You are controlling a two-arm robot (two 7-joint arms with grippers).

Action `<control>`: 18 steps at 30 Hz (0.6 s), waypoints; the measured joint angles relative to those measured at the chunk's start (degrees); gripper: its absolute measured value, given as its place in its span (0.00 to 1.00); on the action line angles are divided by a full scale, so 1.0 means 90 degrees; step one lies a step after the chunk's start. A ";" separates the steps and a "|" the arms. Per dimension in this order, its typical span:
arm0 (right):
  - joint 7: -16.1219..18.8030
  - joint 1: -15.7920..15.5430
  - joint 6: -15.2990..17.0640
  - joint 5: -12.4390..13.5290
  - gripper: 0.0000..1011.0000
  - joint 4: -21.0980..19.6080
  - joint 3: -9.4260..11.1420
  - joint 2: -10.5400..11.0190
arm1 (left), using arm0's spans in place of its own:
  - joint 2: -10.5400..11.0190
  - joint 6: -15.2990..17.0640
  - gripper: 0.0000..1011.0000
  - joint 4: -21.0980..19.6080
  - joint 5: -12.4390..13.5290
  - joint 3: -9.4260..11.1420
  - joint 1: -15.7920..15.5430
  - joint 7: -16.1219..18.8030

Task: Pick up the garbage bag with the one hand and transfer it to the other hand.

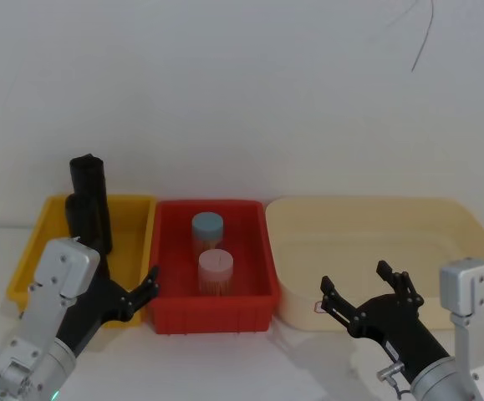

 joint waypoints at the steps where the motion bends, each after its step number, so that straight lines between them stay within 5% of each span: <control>1: 0.0000 0.0000 0.0000 0.0000 0.99 0.0000 0.0000 0.0000 | 0.0000 0.0000 0.99 0.0000 0.0000 0.0000 0.0000 0.0000; 18: 0.0000 0.0000 0.0000 0.0000 0.99 0.0000 0.0000 0.0000 | 0.0000 0.0000 0.99 0.0000 0.0000 0.0000 0.0000 0.0000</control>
